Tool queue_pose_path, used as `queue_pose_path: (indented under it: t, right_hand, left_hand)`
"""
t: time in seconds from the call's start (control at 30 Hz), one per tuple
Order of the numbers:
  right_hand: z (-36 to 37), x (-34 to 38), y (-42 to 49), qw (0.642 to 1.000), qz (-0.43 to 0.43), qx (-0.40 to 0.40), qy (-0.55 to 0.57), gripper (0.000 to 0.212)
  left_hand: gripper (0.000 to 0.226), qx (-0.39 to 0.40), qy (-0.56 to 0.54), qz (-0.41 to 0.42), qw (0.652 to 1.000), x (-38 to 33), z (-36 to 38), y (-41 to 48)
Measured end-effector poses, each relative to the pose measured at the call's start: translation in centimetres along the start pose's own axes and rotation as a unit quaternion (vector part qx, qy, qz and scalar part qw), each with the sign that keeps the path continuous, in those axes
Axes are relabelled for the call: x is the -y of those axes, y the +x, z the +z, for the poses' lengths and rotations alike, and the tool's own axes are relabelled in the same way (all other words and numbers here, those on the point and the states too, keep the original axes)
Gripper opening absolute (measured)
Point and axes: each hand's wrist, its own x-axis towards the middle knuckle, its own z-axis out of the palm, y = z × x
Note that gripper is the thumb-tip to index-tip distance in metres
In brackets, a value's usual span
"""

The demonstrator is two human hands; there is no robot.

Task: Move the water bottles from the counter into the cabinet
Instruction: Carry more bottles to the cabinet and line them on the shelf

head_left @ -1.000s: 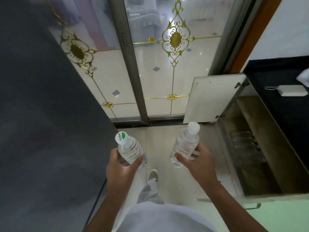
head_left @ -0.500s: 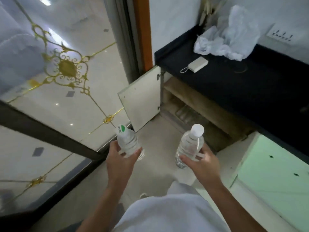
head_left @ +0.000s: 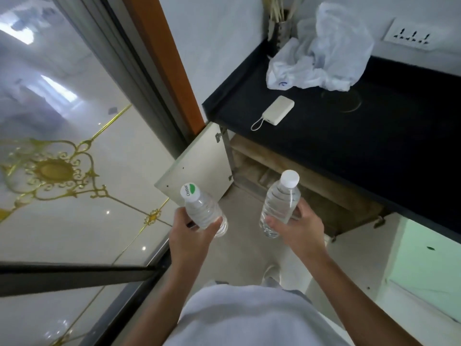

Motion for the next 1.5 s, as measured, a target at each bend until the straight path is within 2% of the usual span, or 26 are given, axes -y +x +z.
queue_pose_path:
  t: [0.07, 0.2, 0.37, 0.5, 0.67, 0.83, 1.03, 1.2, 1.37, 1.5]
  right_hand:
    - [0.4, 0.6, 1.4, 1.000, 0.006, -0.004, -0.013, 0.064]
    - [0.5, 1.1, 3.2, 0.998, 0.061, -0.020, 0.002, 0.045]
    - [1.5, 0.8, 3.6, 0.991, 0.124, -0.056, 0.007, 0.047]
    - [3.4, 0.1, 3.5, 0.976, 0.189, -0.112, 0.012, 0.057]
    - [6.7, -0.7, 4.2, 0.955, 0.251, -0.158, 0.017, 0.050]
    - [8.5, -2.1, 4.9, 0.943, 0.284, -0.169, 0.028, 0.047]
    - [9.6, -7.3, 7.6, 0.941, 0.291, -0.170, 0.022, 0.048]
    - [11.9, -15.3, 11.8, 0.944, 0.273, -0.179, 0.051, 0.056]
    - [15.1, -24.8, 18.1, 0.951, 0.225, -0.198, 0.071, 0.051]
    - [17.6, -32.3, 23.2, 0.951, 0.200, -0.213, 0.097, 0.049]
  left_hand:
    - [0.052, 0.010, 0.001, -0.003, 1.000, -0.3, 0.5, 1.7]
    - [0.056, 0.065, 0.020, -0.010, 0.998, -0.2, 2.1, 5.1]
    - [0.053, 0.150, 0.054, -0.010, 0.987, 0.5, 4.3, 9.6]
    - [0.050, 0.238, 0.069, 0.017, 0.969, 1.8, 6.1, 13.7]
    - [0.054, 0.336, 0.109, 0.032, 0.935, 3.5, 8.7, 18.5]
    - [0.049, 0.352, 0.089, 0.026, 0.931, 2.6, 9.7, 19.0]
    - [0.043, 0.366, 0.117, 0.018, 0.923, 5.6, 13.4, 19.6]
    - [0.044, 0.369, 0.105, 0.024, 0.923, 11.5, 19.6, 20.2]
    - [0.050, 0.377, 0.094, 0.051, 0.920, 19.7, 28.6, 22.9]
    - [0.051, 0.349, 0.068, 0.072, 0.932, 25.3, 35.5, 25.2]
